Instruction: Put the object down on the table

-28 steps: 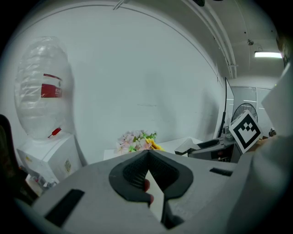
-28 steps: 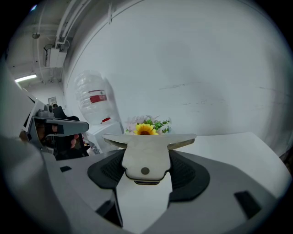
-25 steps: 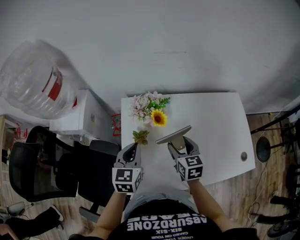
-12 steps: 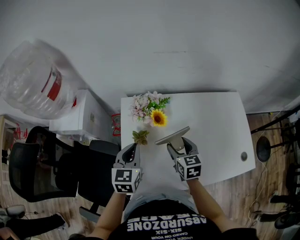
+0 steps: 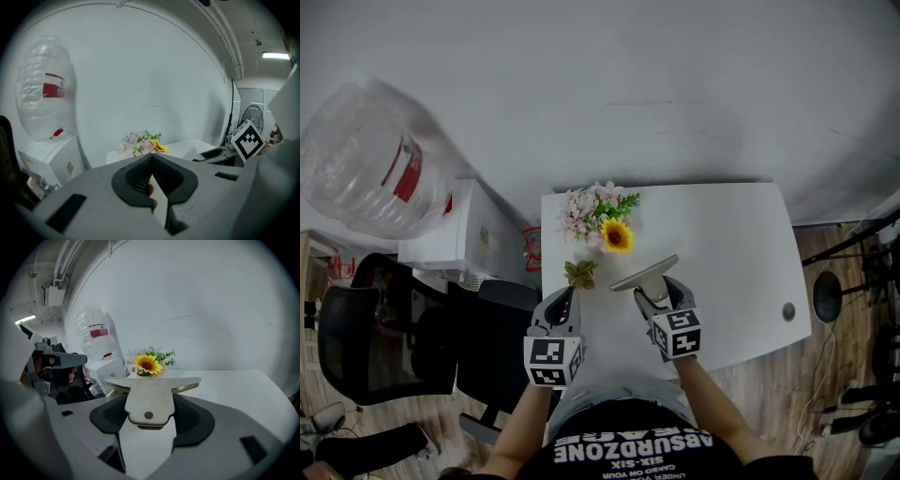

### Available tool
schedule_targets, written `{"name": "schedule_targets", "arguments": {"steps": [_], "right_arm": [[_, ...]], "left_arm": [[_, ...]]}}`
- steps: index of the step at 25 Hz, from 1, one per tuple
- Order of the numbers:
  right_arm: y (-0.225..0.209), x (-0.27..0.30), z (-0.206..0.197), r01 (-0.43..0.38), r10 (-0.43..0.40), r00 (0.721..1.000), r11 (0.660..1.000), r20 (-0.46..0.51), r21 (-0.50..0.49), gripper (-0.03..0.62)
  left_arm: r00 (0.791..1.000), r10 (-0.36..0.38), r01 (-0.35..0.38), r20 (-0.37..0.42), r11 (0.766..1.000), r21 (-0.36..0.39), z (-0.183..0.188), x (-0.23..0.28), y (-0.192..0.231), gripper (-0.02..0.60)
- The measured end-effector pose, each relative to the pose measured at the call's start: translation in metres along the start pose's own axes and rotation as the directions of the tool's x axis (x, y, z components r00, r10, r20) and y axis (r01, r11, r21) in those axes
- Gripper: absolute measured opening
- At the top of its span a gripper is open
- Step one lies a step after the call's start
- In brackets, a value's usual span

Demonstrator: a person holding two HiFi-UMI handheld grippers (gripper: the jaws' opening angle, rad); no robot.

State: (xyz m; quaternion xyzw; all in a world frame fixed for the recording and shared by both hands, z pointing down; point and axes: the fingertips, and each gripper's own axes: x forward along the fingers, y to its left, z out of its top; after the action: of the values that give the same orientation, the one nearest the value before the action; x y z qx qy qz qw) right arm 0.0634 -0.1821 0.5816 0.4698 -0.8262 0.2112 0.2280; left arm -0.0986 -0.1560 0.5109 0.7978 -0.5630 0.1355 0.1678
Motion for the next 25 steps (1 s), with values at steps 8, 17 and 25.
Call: {"name": "schedule_targets", "arguments": {"steps": [8, 17, 25], "right_arm": [[-0.002, 0.008, -0.009, -0.002, 0.002, 1.0, 1.0, -0.028, -0.001, 0.284], [-0.003, 0.02, -0.024, -0.01, 0.009, 0.998, 1.0, -0.067, -0.021, 0.284], [-0.003, 0.029, -0.039, -0.014, 0.012, 0.994, 1.0, -0.105, -0.021, 0.284]], "left_arm": [[1.0, -0.006, 0.006, -0.005, 1.0, 0.001, -0.001, 0.001, -0.001, 0.003], [1.0, -0.006, 0.006, -0.009, 1.0, 0.002, -0.002, 0.002, -0.002, 0.003], [1.0, -0.009, 0.009, -0.016, 1.0, 0.0, -0.005, 0.003, -0.001, 0.003]]}}
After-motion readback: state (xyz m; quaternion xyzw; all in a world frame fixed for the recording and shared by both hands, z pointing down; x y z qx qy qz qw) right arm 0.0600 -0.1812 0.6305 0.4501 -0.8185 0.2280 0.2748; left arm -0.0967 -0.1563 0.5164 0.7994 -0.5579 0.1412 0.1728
